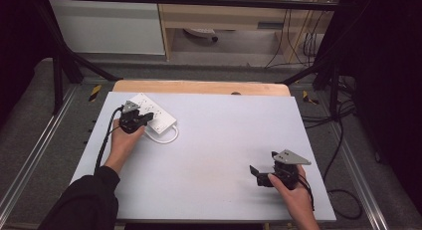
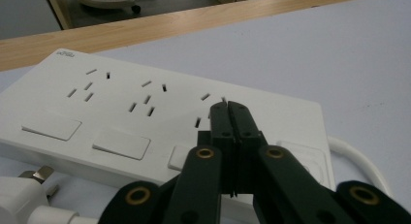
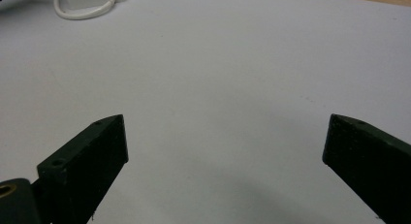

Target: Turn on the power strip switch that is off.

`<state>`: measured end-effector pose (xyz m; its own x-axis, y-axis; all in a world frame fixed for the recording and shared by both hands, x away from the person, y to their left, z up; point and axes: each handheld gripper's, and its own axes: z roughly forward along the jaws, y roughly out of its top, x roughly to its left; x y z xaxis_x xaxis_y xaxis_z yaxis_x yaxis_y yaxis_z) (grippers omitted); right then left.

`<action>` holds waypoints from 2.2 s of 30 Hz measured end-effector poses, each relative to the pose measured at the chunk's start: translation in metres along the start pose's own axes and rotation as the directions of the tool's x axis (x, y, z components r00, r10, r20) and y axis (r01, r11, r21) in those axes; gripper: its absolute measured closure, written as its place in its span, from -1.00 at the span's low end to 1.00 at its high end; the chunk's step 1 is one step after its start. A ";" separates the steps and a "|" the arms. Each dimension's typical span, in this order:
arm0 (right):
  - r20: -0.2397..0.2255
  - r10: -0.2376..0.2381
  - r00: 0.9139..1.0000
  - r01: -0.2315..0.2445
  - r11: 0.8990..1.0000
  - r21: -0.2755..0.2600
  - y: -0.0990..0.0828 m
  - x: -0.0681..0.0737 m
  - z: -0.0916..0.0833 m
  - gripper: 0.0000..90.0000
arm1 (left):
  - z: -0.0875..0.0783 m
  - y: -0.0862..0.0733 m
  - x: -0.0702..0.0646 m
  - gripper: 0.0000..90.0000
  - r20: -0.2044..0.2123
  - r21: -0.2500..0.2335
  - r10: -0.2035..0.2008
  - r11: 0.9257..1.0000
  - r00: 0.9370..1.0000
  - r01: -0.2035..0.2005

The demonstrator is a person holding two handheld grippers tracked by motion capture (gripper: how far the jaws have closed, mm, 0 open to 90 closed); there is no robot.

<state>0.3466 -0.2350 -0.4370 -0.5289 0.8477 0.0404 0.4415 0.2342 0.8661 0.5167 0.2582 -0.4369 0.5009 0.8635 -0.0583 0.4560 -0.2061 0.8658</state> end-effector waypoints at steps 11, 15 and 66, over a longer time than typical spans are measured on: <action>-0.001 0.001 1.000 -0.001 1.000 0.001 0.000 0.000 0.000 -0.94 | -0.002 0.003 -0.004 0.66 0.005 -0.021 -0.009 1.000 1.000 0.009; -0.001 -0.003 1.000 0.003 1.000 0.002 0.000 0.000 0.000 -0.94 | -0.003 0.004 -0.005 0.57 0.022 -0.029 -0.010 1.000 1.000 0.011; -0.001 -0.004 1.000 0.004 1.000 0.006 0.000 0.000 0.001 -0.94 | -0.050 0.026 -0.021 -0.83 0.081 -0.104 -0.043 0.993 0.996 0.052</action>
<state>0.3472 -0.2342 -0.4374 -0.5314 0.8463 0.0379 0.4440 0.2402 0.8632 0.4817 0.2579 -0.3887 0.5390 0.8313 -0.1359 0.4024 -0.1124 0.9085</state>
